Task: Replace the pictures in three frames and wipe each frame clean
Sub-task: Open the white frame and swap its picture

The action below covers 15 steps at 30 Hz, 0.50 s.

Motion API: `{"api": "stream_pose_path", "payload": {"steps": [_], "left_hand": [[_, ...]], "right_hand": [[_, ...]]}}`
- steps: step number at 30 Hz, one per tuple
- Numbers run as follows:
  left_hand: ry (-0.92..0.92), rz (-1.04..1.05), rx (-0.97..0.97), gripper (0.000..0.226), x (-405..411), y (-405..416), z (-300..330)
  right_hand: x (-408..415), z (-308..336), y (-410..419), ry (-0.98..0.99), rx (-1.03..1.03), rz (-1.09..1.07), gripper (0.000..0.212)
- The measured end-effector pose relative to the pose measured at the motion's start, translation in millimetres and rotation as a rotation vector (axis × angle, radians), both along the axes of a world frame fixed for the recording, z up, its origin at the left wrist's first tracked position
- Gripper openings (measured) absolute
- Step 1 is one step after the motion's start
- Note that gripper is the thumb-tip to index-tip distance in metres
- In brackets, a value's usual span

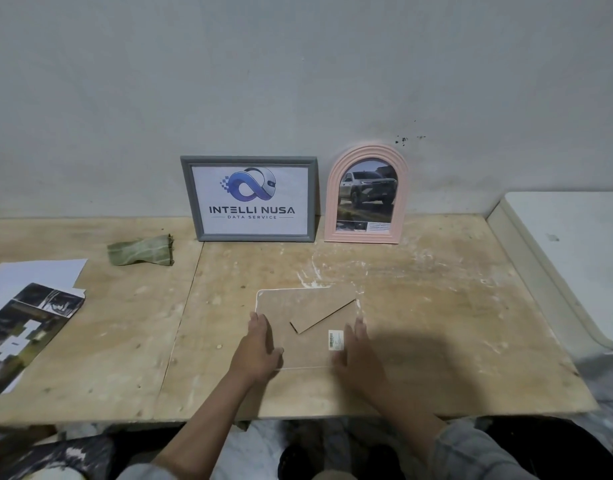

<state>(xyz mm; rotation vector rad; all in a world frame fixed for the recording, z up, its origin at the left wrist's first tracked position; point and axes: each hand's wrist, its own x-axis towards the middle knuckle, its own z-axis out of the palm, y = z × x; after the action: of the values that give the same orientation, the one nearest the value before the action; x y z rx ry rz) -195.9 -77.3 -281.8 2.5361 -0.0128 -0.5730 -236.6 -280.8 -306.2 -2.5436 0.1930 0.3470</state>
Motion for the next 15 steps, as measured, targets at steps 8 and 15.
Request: {"api": "stream_pose_path", "payload": {"steps": [8, 15], "left_hand": [[-0.051, 0.074, -0.022, 0.068, 0, -2, -14], [-0.095, 0.034, 0.065, 0.058, 2, -6, -25]], "right_hand": [[8, -4, -4, -0.008, -0.003, 0.017, 0.070], [22, 1, -4, 0.112, -0.228, 0.125, 0.069]]}}
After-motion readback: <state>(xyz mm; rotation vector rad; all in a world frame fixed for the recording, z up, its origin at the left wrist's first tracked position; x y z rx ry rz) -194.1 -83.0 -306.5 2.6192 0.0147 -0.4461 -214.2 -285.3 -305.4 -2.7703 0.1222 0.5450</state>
